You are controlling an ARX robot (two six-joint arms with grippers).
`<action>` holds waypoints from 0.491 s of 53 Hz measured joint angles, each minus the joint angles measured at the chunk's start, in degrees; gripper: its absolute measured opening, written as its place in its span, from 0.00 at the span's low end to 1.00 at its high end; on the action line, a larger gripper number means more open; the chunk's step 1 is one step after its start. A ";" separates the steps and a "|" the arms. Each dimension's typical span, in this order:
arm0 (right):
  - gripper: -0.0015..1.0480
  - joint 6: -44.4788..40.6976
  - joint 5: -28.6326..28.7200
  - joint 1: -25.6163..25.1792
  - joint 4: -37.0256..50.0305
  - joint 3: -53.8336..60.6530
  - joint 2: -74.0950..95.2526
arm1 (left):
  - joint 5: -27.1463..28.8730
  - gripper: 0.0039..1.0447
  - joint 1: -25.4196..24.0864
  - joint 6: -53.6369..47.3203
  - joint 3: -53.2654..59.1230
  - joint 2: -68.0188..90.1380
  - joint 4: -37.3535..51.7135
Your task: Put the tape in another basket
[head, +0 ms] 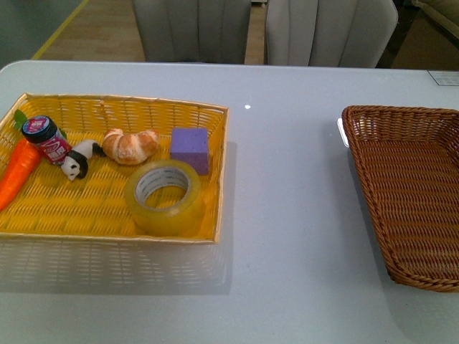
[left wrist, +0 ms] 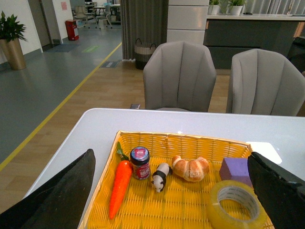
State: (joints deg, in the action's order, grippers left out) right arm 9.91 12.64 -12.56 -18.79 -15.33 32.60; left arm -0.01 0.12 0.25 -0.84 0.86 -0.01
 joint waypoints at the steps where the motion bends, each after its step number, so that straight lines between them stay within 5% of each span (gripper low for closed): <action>1: 0.91 -0.28 0.39 -1.36 1.92 -0.79 3.17 | 0.00 0.92 0.00 0.02 0.00 0.00 0.00; 16: 0.91 -11.47 -0.66 -10.84 30.99 -14.21 44.30 | 0.00 0.92 0.00 0.02 0.00 0.00 0.00; 26: 0.91 -19.30 -1.29 -12.24 31.85 -32.26 74.18 | 0.00 0.92 0.00 0.02 0.00 0.00 0.00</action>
State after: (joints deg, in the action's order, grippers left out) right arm -9.39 11.35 -24.80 13.06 -47.59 106.78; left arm -0.01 0.12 0.27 -0.84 0.86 -0.01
